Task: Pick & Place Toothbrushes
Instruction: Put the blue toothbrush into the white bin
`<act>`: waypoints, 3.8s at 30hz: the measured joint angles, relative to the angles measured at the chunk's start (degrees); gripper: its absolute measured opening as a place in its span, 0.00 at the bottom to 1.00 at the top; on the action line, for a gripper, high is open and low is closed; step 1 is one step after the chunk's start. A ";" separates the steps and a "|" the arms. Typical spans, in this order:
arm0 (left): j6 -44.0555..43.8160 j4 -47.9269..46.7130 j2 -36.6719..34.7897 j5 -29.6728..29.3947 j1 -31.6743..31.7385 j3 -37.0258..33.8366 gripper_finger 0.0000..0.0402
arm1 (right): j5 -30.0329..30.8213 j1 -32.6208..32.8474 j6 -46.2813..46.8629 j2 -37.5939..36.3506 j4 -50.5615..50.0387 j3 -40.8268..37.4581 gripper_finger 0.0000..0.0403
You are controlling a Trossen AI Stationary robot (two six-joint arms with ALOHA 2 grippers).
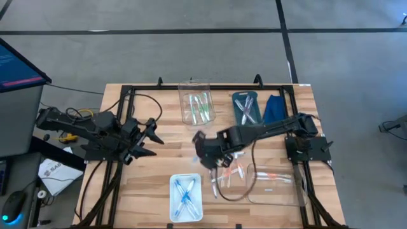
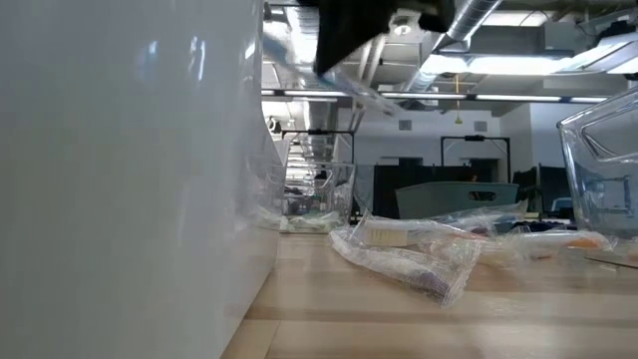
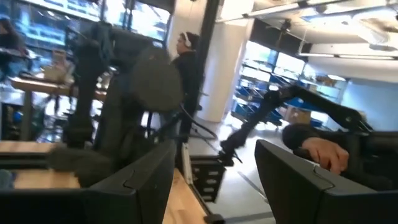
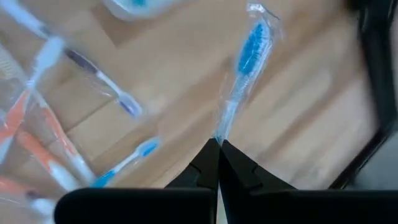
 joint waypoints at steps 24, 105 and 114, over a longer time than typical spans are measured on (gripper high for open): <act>2.08 4.29 5.47 -6.07 -20.25 0.00 0.54 | -8.20 11.53 -22.98 9.46 17.97 4.97 0.00; 1.59 6.22 7.70 -8.26 -21.81 0.02 0.54 | -18.95 8.48 -4.89 29.86 4.74 28.83 0.00; 1.59 6.22 7.70 -8.26 -21.81 0.02 0.54 | -19.17 7.72 -4.04 29.86 4.98 28.83 0.00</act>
